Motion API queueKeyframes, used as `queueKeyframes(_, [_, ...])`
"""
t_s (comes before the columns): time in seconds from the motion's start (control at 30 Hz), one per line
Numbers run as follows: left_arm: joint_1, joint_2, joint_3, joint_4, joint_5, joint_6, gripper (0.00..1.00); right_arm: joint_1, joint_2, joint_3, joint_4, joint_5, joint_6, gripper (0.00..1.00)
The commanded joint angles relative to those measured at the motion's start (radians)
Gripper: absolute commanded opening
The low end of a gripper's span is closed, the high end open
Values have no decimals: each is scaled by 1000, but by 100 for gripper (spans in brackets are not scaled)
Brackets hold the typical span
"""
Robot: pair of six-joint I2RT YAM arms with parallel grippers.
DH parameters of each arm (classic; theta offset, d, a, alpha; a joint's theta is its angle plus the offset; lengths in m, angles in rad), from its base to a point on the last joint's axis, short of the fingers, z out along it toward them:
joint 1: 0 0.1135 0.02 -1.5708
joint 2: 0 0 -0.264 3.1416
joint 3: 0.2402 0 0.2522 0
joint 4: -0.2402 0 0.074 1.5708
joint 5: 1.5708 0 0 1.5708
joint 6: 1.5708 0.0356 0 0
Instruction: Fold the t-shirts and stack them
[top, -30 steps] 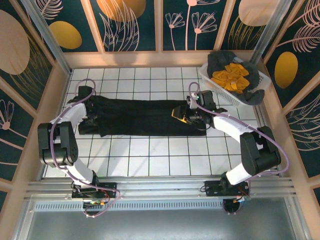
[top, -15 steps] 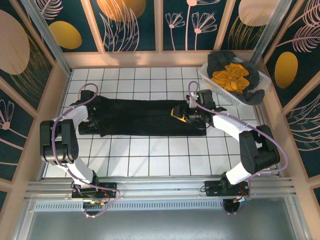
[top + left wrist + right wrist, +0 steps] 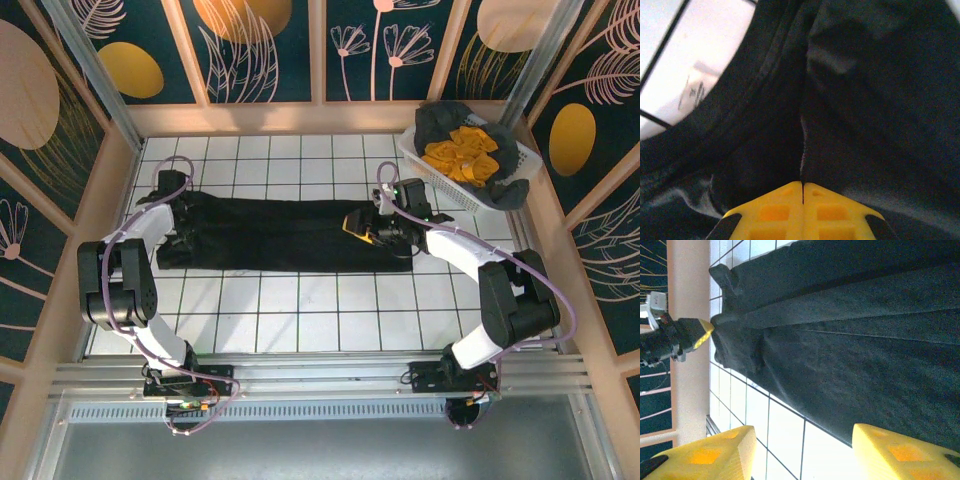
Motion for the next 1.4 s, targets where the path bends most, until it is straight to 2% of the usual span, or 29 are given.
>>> queueKeyframes(0.0, [2,4,58,-33,-38,37,0,-5,-11,19,7,22,-3,54])
queueKeyframes(0.27, [2,116,90,-36,-93,53,0,-28,-50,13,-27,104,-4,52])
queueKeyframes(0.33, [2,124,100,-46,-148,44,23,-50,-76,10,-43,157,-7,51])
queueKeyframes(0.37, [2,118,108,-59,-175,27,41,-63,-87,12,-55,194,-9,49])
queueKeyframes(0.4, [2,101,113,-73,-197,7,48,-79,-96,17,-73,239,-13,47])
queueKeyframes(0.43, [1,76,114,-90,-206,-20,51,-95,-100,22,-86,268,-17,45])
queueKeyframes(0.53, [-11,-54,51,-124,-134,-132,50,-145,-57,57,-138,371,-44,39])
queueKeyframes(0.63, [-69,-151,-68,-117,10,-271,40,-185,58,121,-185,443,-81,30])
queueKeyframes(0.7, [-120,-169,-143,-92,111,-368,38,-200,149,187,-217,478,-113,28])
queueKeyframes(0.83, [-148,-145,-245,9,203,-494,35,-201,304,329,-282,520,-172,26])
queueKeyframes(1.03, [-125,15,-169,26,128,-471,31,-193,486,477,-455,579,-220,24])
queueKeyframes(1.1, [-100,65,-138,43,109,-457,30,-192,504,485,-518,603,-210,20])
queueKeyframes(1.23, [-73,160,-18,72,81,-397,30,-188,452,402,-579,654,-172,20])
queueKeyframes(1.37, [-71,337,213,77,136,-342,30,-175,328,225,-596,650,-110,22])
